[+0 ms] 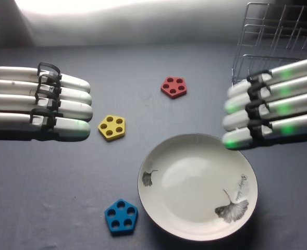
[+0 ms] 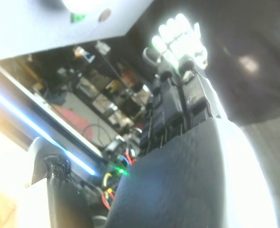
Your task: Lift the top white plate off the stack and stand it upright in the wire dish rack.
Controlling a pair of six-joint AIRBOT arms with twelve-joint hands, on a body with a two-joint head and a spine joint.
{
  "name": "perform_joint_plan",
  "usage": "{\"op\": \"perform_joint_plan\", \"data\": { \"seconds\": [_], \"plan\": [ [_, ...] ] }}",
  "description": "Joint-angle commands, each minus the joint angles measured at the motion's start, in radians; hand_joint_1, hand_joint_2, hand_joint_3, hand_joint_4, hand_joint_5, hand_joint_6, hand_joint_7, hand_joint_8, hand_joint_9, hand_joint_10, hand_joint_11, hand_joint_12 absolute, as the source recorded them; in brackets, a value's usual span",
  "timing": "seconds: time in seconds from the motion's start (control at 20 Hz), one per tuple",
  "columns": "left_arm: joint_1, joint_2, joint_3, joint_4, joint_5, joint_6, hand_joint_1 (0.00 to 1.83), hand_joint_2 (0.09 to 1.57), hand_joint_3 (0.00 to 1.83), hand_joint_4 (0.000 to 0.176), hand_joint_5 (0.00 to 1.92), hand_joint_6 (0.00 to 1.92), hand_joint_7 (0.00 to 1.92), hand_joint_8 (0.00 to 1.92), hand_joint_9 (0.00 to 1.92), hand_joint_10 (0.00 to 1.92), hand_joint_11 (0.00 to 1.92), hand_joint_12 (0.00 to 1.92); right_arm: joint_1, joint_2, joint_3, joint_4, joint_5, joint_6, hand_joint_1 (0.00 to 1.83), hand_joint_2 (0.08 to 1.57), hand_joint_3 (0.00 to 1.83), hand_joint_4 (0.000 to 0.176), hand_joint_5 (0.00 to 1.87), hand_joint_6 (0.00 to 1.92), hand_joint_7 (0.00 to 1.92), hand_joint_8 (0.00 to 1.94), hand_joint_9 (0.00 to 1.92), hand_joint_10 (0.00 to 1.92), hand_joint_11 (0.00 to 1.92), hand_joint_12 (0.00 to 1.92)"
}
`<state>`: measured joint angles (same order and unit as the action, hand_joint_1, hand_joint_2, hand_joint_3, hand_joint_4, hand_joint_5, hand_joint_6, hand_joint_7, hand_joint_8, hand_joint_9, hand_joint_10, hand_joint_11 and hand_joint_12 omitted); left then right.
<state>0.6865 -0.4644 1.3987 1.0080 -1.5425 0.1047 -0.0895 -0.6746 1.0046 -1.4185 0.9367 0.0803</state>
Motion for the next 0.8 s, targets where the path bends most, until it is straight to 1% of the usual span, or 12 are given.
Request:
{"op": "perform_joint_plan", "data": {
  "seconds": [0.0,0.05,0.15,0.25,0.3,0.35,0.5,0.55,0.6,0.65,0.75],
  "plan": [
    [-0.014,0.009,-0.008,-0.086,-0.084,-0.001,0.07,0.9,0.02,0.0,0.0,0.0,0.02,0.0,0.04,0.0,0.02,0.1,0.013,0.014,-0.002,0.078,0.04,0.001,0.17,0.87,0.0,0.0,0.08,0.0,0.11,0.0,0.11,0.0,0.14,0.06],
    [-0.014,0.011,-0.009,-0.085,-0.083,-0.001,0.09,0.9,0.0,0.0,0.05,0.0,0.07,0.0,0.06,0.0,0.04,0.09,0.01,0.013,-0.004,0.081,0.04,0.001,0.11,0.9,0.01,0.0,0.08,0.0,0.12,0.0,0.13,0.01,0.14,0.05],
    [-0.014,0.013,-0.011,-0.085,-0.075,-0.001,0.13,0.88,0.0,0.0,0.13,0.01,0.13,0.0,0.12,0.01,0.1,0.1,0.008,0.012,-0.011,0.081,0.04,0.001,0.14,0.89,0.0,0.0,0.12,0.01,0.14,0.01,0.15,0.01,0.16,0.05],
    [-0.011,0.013,-0.012,-0.08,-0.074,-0.001,0.14,0.87,0.0,0.0,0.1,0.0,0.1,0.0,0.09,0.0,0.06,0.08,0.006,0.008,-0.012,0.078,0.039,0.001,0.21,0.88,0.0,0.0,0.14,0.01,0.16,0.01,0.16,0.01,0.15,0.04],
    [-0.011,0.015,-0.012,-0.07,-0.073,-0.002,0.15,0.87,0.0,0.0,0.08,0.0,0.08,0.0,0.07,0.0,0.05,0.07,0.001,0.006,-0.01,0.075,0.035,0.001,0.19,0.91,0.01,0.0,0.1,0.0,0.14,0.0,0.14,0.0,0.13,0.03],
    [-0.011,0.016,-0.012,-0.064,-0.071,-0.004,0.17,0.87,0.0,0.0,0.09,0.0,0.1,0.01,0.09,0.01,0.05,0.07,-0.004,0.0,-0.008,0.071,0.028,0.001,0.16,0.91,0.01,0.0,0.1,0.0,0.13,0.0,0.15,0.01,0.15,0.04],
    [-0.005,0.018,-0.004,-0.063,-0.07,-0.021,0.11,0.86,0.0,0.0,0.05,0.0,0.06,0.0,0.04,0.0,0.03,0.06,-0.016,-0.009,-0.003,0.081,0.016,0.001,0.16,0.9,0.0,0.0,0.11,0.0,0.14,0.0,0.14,0.0,0.15,0.03],
    [-0.004,0.019,-0.003,-0.062,-0.073,-0.025,0.12,0.87,0.0,0.0,0.04,0.0,0.06,0.0,0.03,0.0,0.04,0.06,-0.016,-0.01,-0.003,0.085,0.015,0.001,0.18,0.9,0.0,0.0,0.1,0.0,0.12,0.0,0.12,0.0,0.13,0.02],
    [-0.003,0.022,-0.003,-0.054,-0.081,-0.026,0.13,0.87,0.0,0.0,0.04,0.0,0.05,0.0,0.03,0.0,0.04,0.06,-0.018,-0.011,-0.005,0.089,0.012,0.001,0.16,0.91,0.0,0.0,0.08,0.0,0.1,0.0,0.11,0.0,0.12,0.02],
    [-0.005,0.022,-0.003,-0.042,-0.083,-0.036,0.11,0.87,0.0,0.0,0.04,0.0,0.05,0.0,0.03,0.0,0.02,0.05,-0.022,-0.014,-0.006,0.091,0.003,0.001,0.16,0.91,0.0,0.0,0.12,0.0,0.13,0.0,0.14,0.0,0.16,0.03],
    [-0.009,0.024,-0.007,-0.037,-0.076,-0.032,0.11,0.87,0.0,0.0,0.03,0.0,0.05,0.0,0.04,0.0,0.02,0.05,-0.037,-0.018,-0.005,0.091,-0.017,0.001,0.17,0.91,0.0,0.0,0.09,0.0,0.1,0.0,0.12,0.0,0.14,0.01]
  ]
}}
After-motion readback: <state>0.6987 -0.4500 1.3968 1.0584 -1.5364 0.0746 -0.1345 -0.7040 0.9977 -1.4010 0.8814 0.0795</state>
